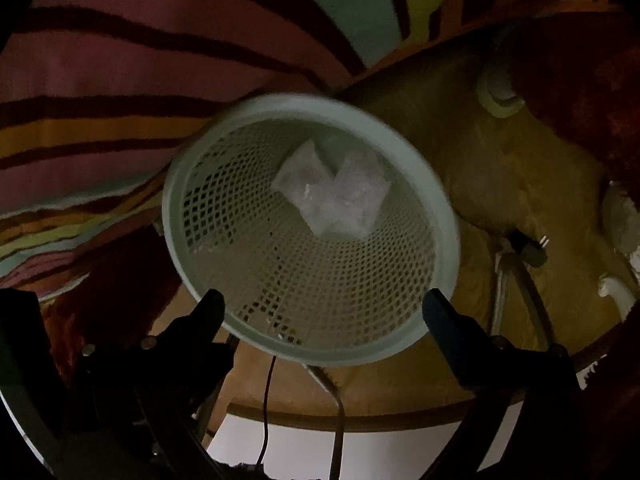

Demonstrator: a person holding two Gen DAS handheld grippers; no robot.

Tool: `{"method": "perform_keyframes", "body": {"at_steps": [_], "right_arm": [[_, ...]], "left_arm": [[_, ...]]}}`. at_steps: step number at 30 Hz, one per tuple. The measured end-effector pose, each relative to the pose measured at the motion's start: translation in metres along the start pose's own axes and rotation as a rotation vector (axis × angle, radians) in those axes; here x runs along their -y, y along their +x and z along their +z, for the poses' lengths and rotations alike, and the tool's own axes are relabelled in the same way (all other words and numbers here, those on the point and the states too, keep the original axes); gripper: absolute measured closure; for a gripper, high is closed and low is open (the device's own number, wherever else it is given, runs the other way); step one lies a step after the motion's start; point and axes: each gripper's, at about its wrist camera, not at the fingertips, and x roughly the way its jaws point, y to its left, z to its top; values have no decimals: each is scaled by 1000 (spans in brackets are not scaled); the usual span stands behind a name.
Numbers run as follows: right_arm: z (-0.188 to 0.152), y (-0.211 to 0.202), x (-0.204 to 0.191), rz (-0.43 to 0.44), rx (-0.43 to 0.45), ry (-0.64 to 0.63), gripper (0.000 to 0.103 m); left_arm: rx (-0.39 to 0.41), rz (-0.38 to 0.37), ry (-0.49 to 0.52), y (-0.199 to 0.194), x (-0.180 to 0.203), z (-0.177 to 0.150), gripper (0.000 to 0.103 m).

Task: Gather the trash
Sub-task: 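Lift the left tool away from the wastebasket back toward the bed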

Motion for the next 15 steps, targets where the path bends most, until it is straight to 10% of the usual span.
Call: {"method": "perform_keyframes", "body": {"at_steps": [15], "right_arm": [[-1, -6, 10, 38, 20, 24, 8]], "left_arm": [[41, -3, -7, -10, -17, -2, 14]]}}
